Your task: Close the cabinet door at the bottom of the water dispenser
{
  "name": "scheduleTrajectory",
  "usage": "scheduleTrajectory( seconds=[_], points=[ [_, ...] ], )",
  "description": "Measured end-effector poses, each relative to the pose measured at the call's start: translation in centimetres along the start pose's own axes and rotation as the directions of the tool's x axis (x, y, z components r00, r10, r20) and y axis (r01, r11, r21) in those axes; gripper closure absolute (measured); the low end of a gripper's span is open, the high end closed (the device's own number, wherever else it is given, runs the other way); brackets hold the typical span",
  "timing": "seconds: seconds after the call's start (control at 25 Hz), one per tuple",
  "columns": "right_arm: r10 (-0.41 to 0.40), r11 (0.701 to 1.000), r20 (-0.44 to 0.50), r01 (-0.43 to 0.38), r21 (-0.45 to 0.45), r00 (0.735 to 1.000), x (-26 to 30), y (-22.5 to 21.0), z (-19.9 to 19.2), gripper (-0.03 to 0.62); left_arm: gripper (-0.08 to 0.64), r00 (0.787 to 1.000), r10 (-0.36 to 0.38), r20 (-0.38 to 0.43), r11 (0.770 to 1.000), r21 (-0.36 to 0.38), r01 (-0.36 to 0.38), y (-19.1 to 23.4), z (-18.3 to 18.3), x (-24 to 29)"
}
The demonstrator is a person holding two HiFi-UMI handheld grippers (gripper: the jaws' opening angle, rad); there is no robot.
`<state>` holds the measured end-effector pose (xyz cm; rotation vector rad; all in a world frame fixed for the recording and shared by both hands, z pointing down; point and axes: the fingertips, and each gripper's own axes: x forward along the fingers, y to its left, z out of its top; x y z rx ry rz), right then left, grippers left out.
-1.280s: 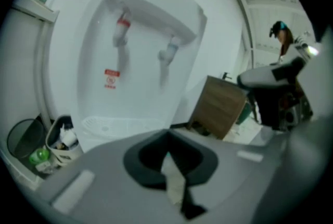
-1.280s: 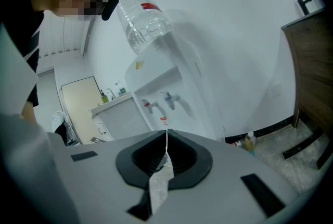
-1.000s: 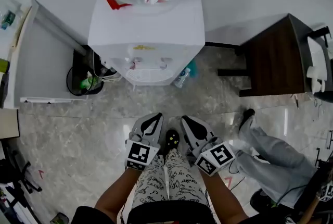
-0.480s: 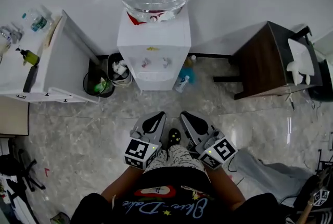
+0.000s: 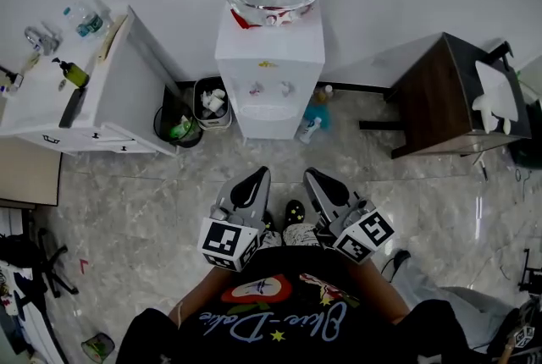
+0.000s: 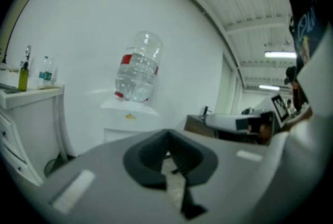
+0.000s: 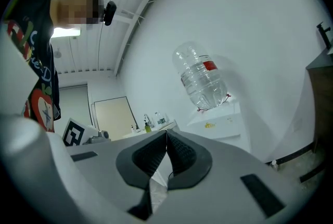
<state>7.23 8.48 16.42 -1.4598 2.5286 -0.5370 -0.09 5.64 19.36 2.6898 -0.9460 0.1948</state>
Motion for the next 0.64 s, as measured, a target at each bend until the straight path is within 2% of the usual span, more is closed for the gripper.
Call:
scheduleTrajectory(
  seconds=[0.24, 0.4, 0.64],
  points=[
    [0.074, 0.994, -0.017, -0.075, -0.076, 0.997, 0.0, 2.6, 0.2, 0.577, 0.56, 0.999, 0.033, 0.027, 0.999, -0.004, -0.033, 0.5, 0.4, -0.9],
    [0.09, 0.995, 0.014, -0.089, -0.043, 0.996, 0.1, 3.2, 0.7, 0.577, 0.56, 1.0, 0.006, 0.022, 1.0, 0.016, -0.007, 0.2, 0.4, -1.1],
    [0.095, 0.993, 0.011, -0.094, -0.068, 0.995, 0.0, 3.6, 0.7, 0.577, 0.56, 1.0, -0.017, 0.025, 0.997, 0.075, 0.015, -0.1, 0.9, -0.9]
  ],
)
